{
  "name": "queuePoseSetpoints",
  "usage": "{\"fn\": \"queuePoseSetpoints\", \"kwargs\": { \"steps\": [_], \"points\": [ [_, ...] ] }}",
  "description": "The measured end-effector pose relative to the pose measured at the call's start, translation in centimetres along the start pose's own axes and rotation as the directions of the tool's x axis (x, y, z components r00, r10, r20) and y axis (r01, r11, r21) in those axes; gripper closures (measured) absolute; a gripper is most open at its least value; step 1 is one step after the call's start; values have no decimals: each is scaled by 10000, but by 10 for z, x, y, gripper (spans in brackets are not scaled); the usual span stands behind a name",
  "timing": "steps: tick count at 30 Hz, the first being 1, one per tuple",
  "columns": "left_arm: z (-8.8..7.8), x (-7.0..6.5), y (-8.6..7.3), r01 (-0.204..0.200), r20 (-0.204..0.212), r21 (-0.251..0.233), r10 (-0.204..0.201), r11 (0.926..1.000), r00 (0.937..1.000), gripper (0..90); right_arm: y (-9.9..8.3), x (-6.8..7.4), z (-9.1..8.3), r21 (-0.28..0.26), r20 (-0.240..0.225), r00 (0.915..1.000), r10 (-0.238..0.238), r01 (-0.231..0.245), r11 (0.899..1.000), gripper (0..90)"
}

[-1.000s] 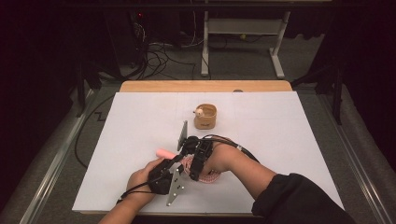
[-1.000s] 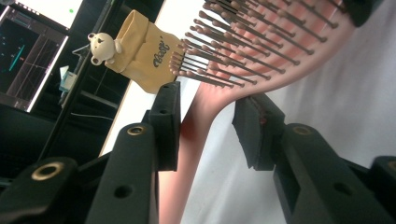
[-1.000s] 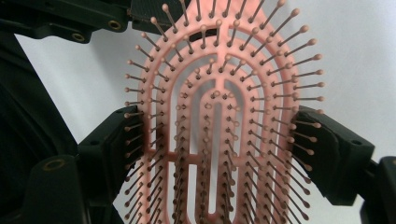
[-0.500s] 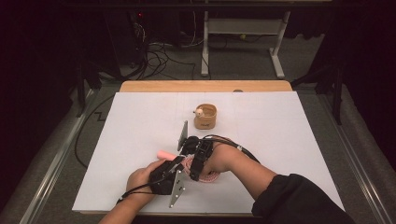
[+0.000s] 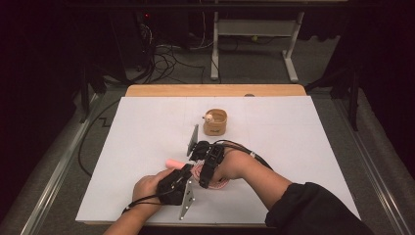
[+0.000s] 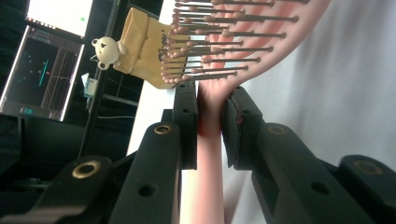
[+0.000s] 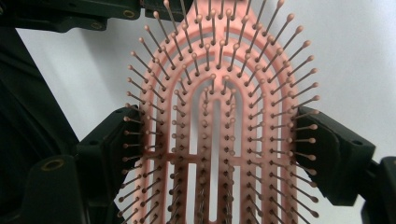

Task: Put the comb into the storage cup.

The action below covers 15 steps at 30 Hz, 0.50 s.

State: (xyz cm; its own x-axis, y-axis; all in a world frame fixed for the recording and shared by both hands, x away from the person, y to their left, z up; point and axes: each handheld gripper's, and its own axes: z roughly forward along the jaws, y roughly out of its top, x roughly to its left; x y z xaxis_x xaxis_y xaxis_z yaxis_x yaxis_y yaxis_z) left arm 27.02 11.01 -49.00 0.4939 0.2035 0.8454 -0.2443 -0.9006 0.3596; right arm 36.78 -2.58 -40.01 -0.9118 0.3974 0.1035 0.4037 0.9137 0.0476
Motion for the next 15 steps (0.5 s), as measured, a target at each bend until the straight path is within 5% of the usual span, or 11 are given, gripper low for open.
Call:
{"fn": "queuePoseSetpoints", "kwargs": {
  "steps": [15],
  "points": [
    [-1,1,1,-176,-425,53,178,9998,9989,793,0,-1,-7,-169,-67,10000,69,-70,9998,197]
  ]
}}
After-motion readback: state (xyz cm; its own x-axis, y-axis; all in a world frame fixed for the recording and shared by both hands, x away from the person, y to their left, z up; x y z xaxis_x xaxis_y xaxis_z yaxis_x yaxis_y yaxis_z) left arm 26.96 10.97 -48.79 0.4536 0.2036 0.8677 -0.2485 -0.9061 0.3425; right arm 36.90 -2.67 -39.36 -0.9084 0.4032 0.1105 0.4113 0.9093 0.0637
